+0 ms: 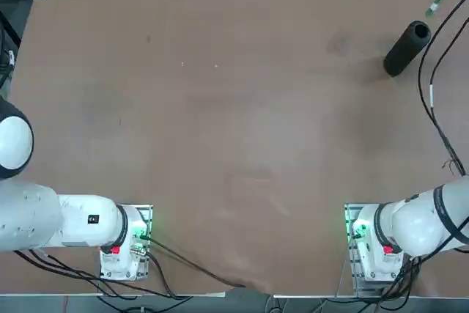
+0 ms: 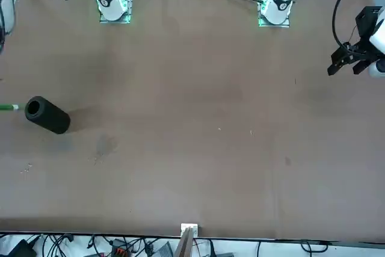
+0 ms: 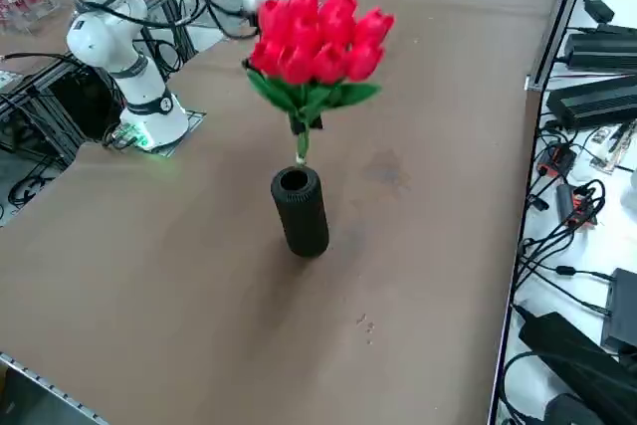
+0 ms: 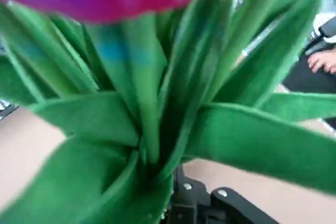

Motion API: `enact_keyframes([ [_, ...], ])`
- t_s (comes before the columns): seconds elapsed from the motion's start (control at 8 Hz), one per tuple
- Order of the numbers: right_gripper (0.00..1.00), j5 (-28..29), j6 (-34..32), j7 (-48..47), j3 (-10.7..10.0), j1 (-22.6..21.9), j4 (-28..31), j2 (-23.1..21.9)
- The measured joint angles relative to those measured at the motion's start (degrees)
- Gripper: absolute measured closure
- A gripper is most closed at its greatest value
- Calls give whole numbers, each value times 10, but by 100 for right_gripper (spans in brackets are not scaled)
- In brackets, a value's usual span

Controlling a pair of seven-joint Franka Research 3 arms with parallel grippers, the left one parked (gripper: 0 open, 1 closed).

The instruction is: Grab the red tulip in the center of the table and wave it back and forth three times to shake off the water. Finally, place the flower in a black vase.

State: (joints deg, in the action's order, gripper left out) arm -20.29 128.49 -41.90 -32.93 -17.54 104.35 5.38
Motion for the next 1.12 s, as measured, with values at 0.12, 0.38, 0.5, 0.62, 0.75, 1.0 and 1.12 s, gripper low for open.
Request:
enact_keyframes([
  [0.12, 89, -19, 0, -41, 2, 0, 11, 0],
  [0.38, 89, -77, 1, -124, 6, 0, 29, -1],
  [0.5, 89, -97, 1, -157, 7, 0, 36, -1],
  [0.62, 89, -106, 1, -181, 8, 0, 41, -1],
  [0.75, 89, -108, -3, -198, 12, -2, 46, -2],
  [1.0, 89, -116, -25, -239, 16, -15, 50, -5],
  [1.12, 89, -130, -35, -265, 17, -20, 53, -5],
])
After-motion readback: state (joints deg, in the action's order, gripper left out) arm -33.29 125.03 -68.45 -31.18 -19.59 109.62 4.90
